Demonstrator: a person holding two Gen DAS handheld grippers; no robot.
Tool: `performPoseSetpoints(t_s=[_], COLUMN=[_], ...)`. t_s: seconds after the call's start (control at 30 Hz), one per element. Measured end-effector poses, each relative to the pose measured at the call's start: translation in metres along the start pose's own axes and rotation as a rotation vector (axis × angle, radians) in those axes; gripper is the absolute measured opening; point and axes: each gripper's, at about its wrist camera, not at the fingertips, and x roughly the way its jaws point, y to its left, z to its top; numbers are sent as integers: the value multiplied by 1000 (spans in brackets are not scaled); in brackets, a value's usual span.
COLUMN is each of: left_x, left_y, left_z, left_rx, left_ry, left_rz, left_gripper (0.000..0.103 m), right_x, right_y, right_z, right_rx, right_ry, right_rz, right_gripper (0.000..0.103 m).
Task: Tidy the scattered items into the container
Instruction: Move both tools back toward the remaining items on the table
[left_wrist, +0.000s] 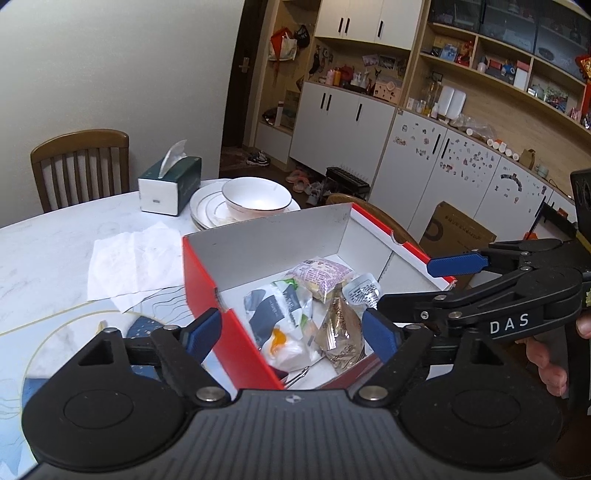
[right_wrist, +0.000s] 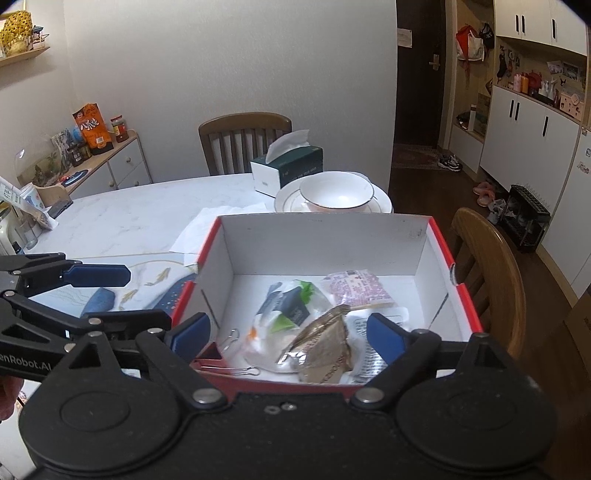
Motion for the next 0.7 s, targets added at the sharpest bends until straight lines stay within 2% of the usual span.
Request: performPoseSetpoints(t_s=[0.13,0.27,0.7], left_x=[-13,-28,-85], left_y=[10,24,95], left_z=[-6,-14,-50], left_rx=[-1,-15,-53], left_ry=[-11,-19,-23], left_rz=[11,21,106], left_gripper=[88,100,101], right_x=[-6,-12,-19], right_y=[14,33,91], right_z=[-3,-7,-24], right_rx=[-3,-14,5], right_ry=[-17,-35,-63], right_rz=[0,-3,-12], right_gripper=[94,94,99])
